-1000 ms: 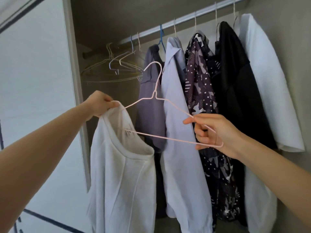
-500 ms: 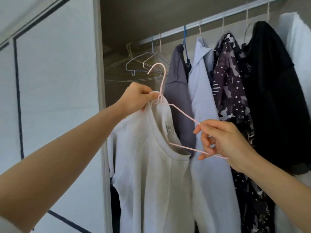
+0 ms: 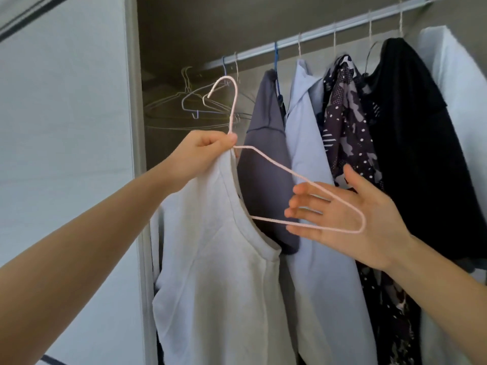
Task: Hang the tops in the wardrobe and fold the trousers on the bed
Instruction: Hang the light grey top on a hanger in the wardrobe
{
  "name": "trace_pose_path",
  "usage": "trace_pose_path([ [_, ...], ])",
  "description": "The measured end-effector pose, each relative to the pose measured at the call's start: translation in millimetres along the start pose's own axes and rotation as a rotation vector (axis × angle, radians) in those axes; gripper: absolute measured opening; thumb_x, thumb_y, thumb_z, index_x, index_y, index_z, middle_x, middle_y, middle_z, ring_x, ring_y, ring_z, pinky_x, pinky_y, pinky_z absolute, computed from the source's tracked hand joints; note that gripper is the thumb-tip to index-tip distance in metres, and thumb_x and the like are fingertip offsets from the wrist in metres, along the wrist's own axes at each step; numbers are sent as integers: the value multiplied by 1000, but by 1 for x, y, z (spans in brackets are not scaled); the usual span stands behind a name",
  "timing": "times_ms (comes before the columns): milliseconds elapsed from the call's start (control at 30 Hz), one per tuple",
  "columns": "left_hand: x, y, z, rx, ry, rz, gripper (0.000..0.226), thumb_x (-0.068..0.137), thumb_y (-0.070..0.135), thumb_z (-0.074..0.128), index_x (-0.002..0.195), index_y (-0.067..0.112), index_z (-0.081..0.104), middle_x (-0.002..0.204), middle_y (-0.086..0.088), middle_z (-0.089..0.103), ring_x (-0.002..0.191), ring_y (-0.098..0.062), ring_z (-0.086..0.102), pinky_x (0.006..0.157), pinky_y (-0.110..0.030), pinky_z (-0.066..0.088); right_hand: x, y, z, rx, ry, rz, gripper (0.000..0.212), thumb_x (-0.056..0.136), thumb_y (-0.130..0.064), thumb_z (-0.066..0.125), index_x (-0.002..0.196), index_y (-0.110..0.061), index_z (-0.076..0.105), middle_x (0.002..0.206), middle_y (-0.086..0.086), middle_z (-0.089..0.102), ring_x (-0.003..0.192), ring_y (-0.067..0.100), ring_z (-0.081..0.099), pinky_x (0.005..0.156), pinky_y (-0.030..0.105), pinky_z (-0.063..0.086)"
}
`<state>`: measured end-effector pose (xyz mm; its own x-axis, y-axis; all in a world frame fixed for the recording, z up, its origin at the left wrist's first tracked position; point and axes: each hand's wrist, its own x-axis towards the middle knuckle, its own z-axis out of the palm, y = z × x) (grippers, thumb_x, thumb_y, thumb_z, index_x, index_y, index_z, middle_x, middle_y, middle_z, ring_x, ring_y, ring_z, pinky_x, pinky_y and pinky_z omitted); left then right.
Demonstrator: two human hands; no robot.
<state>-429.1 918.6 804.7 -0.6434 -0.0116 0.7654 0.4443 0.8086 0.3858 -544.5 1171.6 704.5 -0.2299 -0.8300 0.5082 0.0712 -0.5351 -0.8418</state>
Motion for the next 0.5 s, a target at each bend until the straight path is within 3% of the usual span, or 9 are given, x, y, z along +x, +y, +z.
trace_pose_path([
  [67,0,-6,-2,-17,32,-39,42,100,44,48,86,14,73,83,-6,62,73,-6,58,72,-15,48,4,6,-3,-9,63,4,51,90,-43,48,115,-4,69,117,19,65,113,33,60,98,49,49],
  [167,1,-8,-3,-72,54,-77,40,98,47,48,79,25,75,81,3,63,74,-5,60,79,-24,47,13,27,2,-276,112,59,37,85,-19,53,116,-5,68,122,19,65,115,32,60,101,44,48],
  [300,2,-5,0,-97,64,-83,37,97,48,50,77,33,76,84,6,66,84,-13,60,82,-28,48,25,47,21,-693,59,105,44,86,12,50,123,-10,62,124,7,66,119,20,59,102,31,46],
  [367,2,-4,0,-97,68,-90,36,97,48,50,77,33,77,84,8,67,85,-14,60,83,-28,48,27,54,26,-925,18,140,37,85,14,50,117,-2,62,120,13,66,114,23,60,100,35,46],
  [433,2,-5,-2,-90,80,-102,36,97,49,51,77,34,77,83,11,68,83,-9,62,81,-25,48,26,63,22,-1257,-58,148,15,86,3,55,100,6,62,104,22,63,101,29,58,97,46,43],
  [500,0,-8,-6,-83,96,-115,35,97,48,52,78,34,78,81,14,68,77,1,63,79,-23,46,18,69,13,-1663,-164,160,15,89,-15,58,89,0,60,94,9,57,103,24,45,98,34,37],
])
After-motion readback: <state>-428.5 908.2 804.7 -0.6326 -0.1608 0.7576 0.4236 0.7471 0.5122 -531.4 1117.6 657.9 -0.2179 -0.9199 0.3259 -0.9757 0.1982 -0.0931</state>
